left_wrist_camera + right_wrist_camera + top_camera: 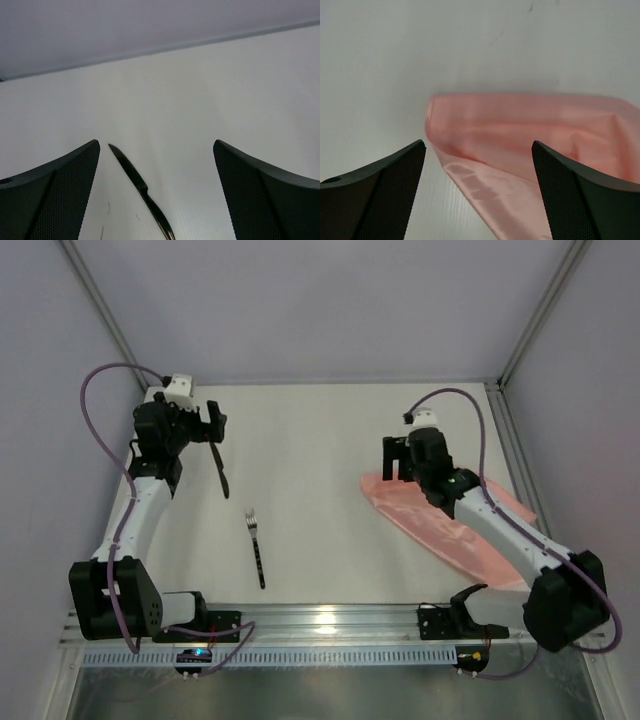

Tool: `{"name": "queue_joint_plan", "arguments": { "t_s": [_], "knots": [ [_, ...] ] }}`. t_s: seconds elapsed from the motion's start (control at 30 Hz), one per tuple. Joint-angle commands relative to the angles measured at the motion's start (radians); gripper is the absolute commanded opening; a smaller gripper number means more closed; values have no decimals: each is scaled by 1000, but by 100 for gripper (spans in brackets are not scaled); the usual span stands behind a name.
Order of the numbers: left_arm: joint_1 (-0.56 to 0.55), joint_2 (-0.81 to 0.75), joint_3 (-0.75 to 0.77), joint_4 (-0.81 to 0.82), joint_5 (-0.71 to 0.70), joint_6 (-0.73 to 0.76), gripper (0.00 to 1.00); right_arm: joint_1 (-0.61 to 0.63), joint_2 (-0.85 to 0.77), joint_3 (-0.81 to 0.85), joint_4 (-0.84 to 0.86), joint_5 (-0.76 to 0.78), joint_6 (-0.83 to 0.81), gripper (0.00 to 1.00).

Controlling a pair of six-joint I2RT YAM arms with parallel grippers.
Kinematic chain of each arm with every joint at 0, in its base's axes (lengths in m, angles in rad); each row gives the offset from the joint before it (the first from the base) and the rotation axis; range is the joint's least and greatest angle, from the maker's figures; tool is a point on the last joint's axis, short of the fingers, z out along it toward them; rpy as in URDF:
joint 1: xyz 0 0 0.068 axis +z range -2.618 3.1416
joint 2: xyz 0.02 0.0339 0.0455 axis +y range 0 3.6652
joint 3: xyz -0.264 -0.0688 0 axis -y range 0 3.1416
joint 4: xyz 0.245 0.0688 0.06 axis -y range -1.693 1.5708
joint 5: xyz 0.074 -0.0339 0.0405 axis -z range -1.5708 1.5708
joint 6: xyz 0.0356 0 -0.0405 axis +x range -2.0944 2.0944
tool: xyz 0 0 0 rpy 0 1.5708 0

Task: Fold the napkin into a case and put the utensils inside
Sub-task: Pick up the crumpled napkin from the corner of the board.

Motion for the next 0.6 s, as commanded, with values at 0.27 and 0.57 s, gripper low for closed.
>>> {"name": "queue_joint_plan", "arguments": {
  "t_s": [0.27,0.57],
  "knots": [
    [7,-31,65,-729,53,171,97,144,542,253,-310,-64,-138,94],
    [6,-97,80,-839,59,225,98,144,728,360,-352,-72,-172,46]
  ]
}}
